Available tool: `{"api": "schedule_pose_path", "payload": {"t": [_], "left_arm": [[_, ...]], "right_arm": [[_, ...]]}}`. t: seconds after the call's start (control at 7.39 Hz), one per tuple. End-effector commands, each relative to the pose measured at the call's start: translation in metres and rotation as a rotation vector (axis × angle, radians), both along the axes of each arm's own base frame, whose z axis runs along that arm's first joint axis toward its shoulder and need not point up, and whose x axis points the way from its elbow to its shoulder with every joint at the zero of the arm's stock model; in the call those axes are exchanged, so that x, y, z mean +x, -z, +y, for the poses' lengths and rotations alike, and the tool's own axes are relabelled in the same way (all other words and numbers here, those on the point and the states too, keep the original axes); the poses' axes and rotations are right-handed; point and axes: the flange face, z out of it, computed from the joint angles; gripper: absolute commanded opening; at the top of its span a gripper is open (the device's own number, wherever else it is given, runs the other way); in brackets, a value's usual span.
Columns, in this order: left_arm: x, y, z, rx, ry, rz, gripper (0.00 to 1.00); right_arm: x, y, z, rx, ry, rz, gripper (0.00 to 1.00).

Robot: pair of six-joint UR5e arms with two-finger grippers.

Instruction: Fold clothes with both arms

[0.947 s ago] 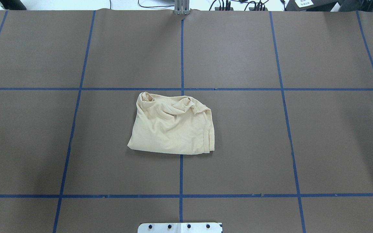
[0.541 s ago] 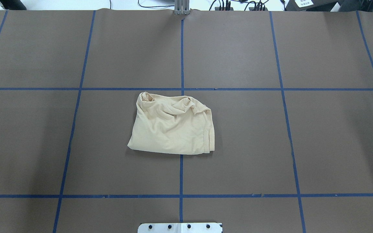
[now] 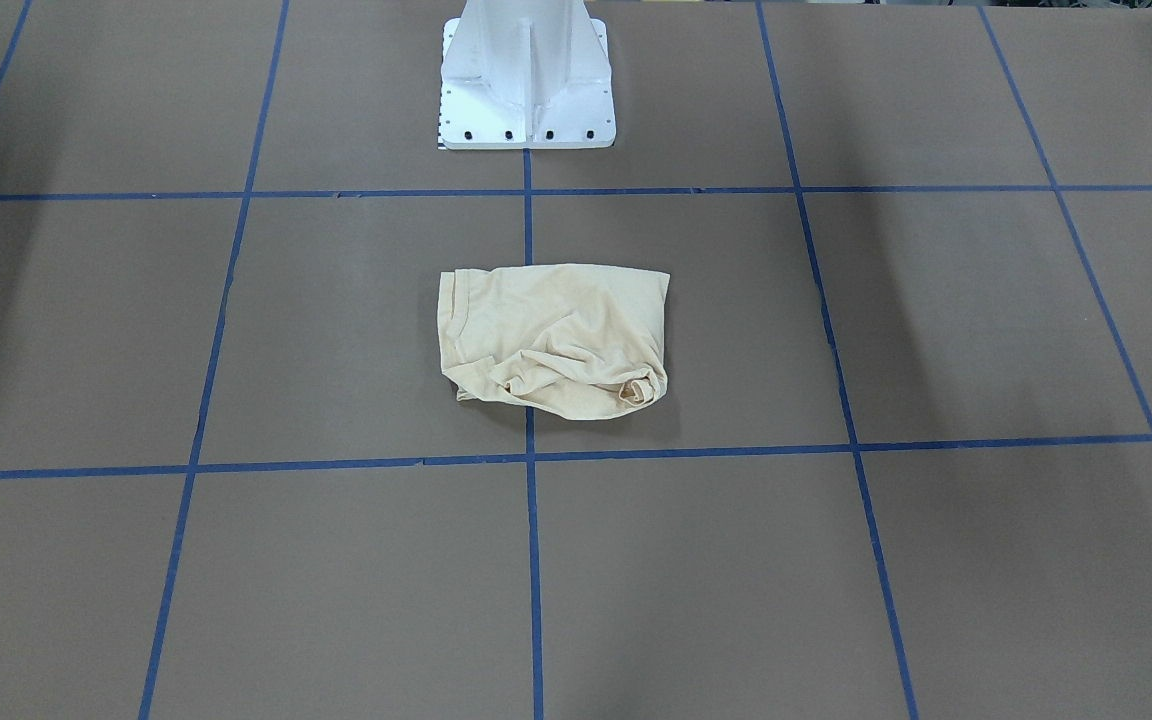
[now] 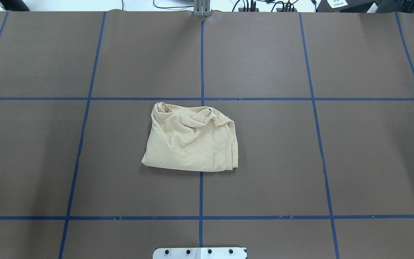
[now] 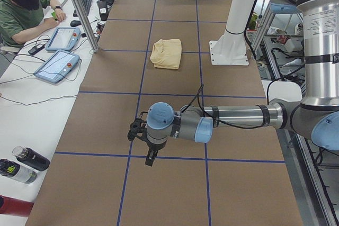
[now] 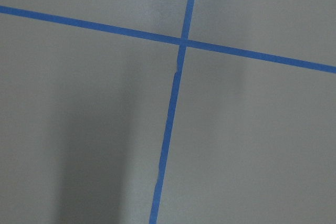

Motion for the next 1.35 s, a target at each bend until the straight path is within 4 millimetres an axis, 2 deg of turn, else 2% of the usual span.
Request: {"api": "schedule_pose_path", "payload": {"t": [0.0, 0.27, 0.54, 1.22], "left_arm": [[-0.001, 0.0, 0.002, -0.022, 0.001, -0.01, 1.0], [-0.001, -0.009, 0.02, -0.044, 0.0, -0.009, 1.0], [-0.001, 0.0, 0.029, -0.03, 0.002, -0.008, 1.0], [0.0, 0.001, 0.031, -0.031, 0.001, -0.008, 1.0]], "right_arm": [[-0.001, 0.0, 0.0, -0.02, -0.022, -0.012, 1.0], [-0.001, -0.001, 0.0, -0.022, -0.022, -0.012, 1.0], [-0.001, -0.001, 0.0, -0.022, -0.022, -0.012, 1.0], [-0.001, -0.002, 0.0, -0.025, -0.022, -0.012, 1.0]]}}
